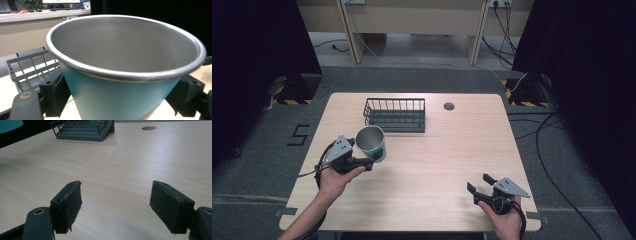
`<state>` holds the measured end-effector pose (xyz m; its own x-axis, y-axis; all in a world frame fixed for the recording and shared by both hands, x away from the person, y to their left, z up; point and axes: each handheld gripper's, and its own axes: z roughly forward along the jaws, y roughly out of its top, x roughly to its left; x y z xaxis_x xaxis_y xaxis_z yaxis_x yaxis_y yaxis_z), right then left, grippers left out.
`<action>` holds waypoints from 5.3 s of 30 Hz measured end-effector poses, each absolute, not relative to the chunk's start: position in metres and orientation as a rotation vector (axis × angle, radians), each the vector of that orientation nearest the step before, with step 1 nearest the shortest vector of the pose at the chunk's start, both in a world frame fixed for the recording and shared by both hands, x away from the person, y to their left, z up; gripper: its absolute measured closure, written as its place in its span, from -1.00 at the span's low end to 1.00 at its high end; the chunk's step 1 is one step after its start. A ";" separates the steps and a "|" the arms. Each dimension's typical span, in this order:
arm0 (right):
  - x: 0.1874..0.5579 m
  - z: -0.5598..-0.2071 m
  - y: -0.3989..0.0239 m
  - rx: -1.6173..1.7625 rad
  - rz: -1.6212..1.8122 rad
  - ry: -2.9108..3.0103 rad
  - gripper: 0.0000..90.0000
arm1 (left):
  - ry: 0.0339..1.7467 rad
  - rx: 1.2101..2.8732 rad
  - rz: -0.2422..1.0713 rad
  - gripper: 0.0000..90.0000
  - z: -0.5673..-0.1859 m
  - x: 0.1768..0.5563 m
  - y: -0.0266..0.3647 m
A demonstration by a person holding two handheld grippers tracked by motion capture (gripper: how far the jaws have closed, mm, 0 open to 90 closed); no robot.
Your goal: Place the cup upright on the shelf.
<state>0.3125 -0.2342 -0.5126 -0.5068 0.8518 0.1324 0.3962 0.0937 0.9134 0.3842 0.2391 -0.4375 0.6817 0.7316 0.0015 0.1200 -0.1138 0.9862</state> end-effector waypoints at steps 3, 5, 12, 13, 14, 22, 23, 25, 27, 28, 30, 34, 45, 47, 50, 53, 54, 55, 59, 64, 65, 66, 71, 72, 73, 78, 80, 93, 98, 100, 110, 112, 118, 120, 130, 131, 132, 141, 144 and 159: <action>0.312 -0.513 -0.234 1.223 1.401 1.942 -0.42 | 0.709 1.626 0.604 -0.64 -0.435 0.390 0.237; 0.312 -0.513 -0.234 1.224 1.401 1.942 -0.42 | 0.710 1.624 0.607 -0.64 -0.434 0.392 0.236; 0.312 -0.513 -0.234 1.225 1.399 1.942 -0.42 | 0.714 1.615 0.616 -0.64 -0.429 0.401 0.234; 0.312 -0.513 -0.234 1.226 1.400 1.942 -0.42 | 0.716 1.612 0.619 -0.64 -0.428 0.403 0.234; 0.312 -0.513 -0.234 1.226 1.400 1.942 -0.42 | 0.716 1.612 0.619 -0.64 -0.428 0.403 0.234; 0.312 -0.513 -0.234 1.229 1.401 1.939 -0.42 | 0.722 1.603 0.628 -0.64 -0.423 0.413 0.231; 0.312 -0.513 -0.234 1.229 1.401 1.939 -0.42 | 0.722 1.603 0.628 -0.64 -0.423 0.413 0.231; 0.312 -0.513 -0.234 1.231 1.402 1.940 -0.42 | 0.723 1.601 0.632 -0.64 -0.421 0.416 0.230; 0.312 -0.513 -0.234 1.239 1.403 1.940 -0.42 | 0.729 1.593 0.635 -0.64 -0.420 0.420 0.229; 0.312 -0.513 -0.234 1.239 1.403 1.940 -0.42 | 0.729 1.593 0.635 -0.64 -0.420 0.420 0.229; 0.312 -0.513 -0.234 1.232 1.400 1.940 -0.42 | 0.729 1.596 0.638 -0.64 -0.419 0.423 0.228; 0.312 -0.513 -0.234 1.231 1.400 1.940 -0.42 | 0.738 1.594 0.639 -0.64 -0.419 0.430 0.225; 0.312 -0.513 -0.234 1.240 1.404 1.939 -0.42 | 0.748 1.582 0.649 -0.64 -0.414 0.444 0.220; 0.312 -0.513 -0.234 1.240 1.404 1.940 -0.42 | 0.745 1.577 0.654 -0.64 -0.412 0.446 0.219; 0.312 -0.513 -0.234 1.240 1.404 1.940 -0.42 | 0.748 1.571 0.657 -0.64 -0.410 0.450 0.218; 0.312 -0.513 -0.234 1.240 1.404 1.940 -0.42 | 0.753 1.568 0.657 -0.64 -0.408 0.454 0.216; 0.312 -0.513 -0.234 1.237 1.405 1.939 -0.42 | 0.754 1.566 0.657 -0.64 -0.408 0.456 0.215; 0.312 -0.513 -0.234 1.237 1.405 1.939 -0.42 | 0.754 1.566 0.657 -0.64 -0.408 0.456 0.215; 0.312 -0.513 -0.234 1.238 1.406 1.939 -0.42 | 0.758 1.565 0.660 -0.64 -0.406 0.460 0.214; 0.313 -0.513 -0.234 1.239 1.405 1.940 -0.42 | 0.767 1.563 0.660 -0.64 -0.405 0.466 0.213; 0.313 -0.513 -0.235 1.238 1.406 1.940 -0.42 | 0.770 1.563 0.659 -0.64 -0.405 0.468 0.212; 0.313 -0.513 -0.235 1.238 1.406 1.940 -0.42 | 0.770 1.563 0.659 -0.64 -0.405 0.468 0.212; 0.313 -0.513 -0.235 1.238 1.407 1.939 -0.42 | 0.782 1.561 0.663 -0.64 -0.405 0.476 0.209; 0.313 -0.513 -0.235 1.238 1.407 1.939 -0.42 | 0.782 1.561 0.663 -0.64 -0.405 0.476 0.209; 0.313 -0.513 -0.235 1.239 1.408 1.939 -0.42 | 0.785 1.560 0.664 -0.64 -0.405 0.477 0.209; 0.313 -0.513 -0.235 1.240 1.410 1.938 -0.42 | 0.793 1.562 0.668 -0.64 -0.405 0.483 0.208; 0.313 -0.513 -0.235 1.242 1.409 1.939 -0.42 | 0.798 1.560 0.668 -0.64 -0.406 0.485 0.208; 0.313 -0.513 -0.235 1.243 1.409 1.938 -0.42 | 0.819 1.557 0.683 -0.64 -0.403 0.500 0.207; 0.313 -0.513 -0.236 1.244 1.411 1.937 -0.42 | 0.832 1.559 0.687 -0.64 -0.403 0.508 0.204; 0.313 -0.513 -0.236 1.245 1.411 1.936 -0.42 | 0.835 1.562 0.687 -0.64 -0.404 0.510 0.203; 0.313 -0.513 -0.236 1.245 1.411 1.938 -0.42 | 0.848 1.558 0.689 -0.64 -0.401 0.519 0.196; 0.313 -0.513 -0.235 1.244 1.409 1.939 -0.41 | 0.850 1.556 0.684 -0.64 -0.398 0.522 0.193; 0.313 -0.513 -0.237 1.257 1.420 1.929 -0.41 | 0.849 1.553 0.691 -0.64 -0.389 0.530 0.189; 0.314 -0.513 -0.237 1.247 1.415 1.933 -0.41 | 0.853 1.550 0.691 -0.64 -0.388 0.532 0.189; 0.313 -0.513 -0.236 1.250 1.417 1.934 -0.41 | 0.891 1.547 0.698 -0.64 -0.392 0.541 0.188; 0.313 -0.513 -0.236 1.250 1.417 1.933 -0.41 | 0.894 1.549 0.701 -0.64 -0.393 0.542 0.188; 0.313 -0.513 -0.236 1.249 1.420 1.932 -0.41 | 0.896 1.550 0.703 -0.64 -0.393 0.543 0.188; 0.313 -0.513 -0.236 1.242 1.419 1.938 -0.41 | 0.920 1.552 0.705 -0.64 -0.398 0.551 0.190; 0.313 -0.513 -0.236 1.243 1.420 1.938 -0.41 | 0.937 1.552 0.708 -0.64 -0.402 0.555 0.191; 0.312 -0.513 -0.237 1.233 1.417 1.941 -0.41 | 0.978 1.571 0.700 -0.64 -0.408 0.570 0.185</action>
<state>0.3124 -0.2365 -0.5127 -0.5077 0.8484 0.1496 0.4009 0.0789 0.9127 0.5704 0.1846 -0.4080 0.4837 0.8730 -0.0619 0.2234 -0.0548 0.9732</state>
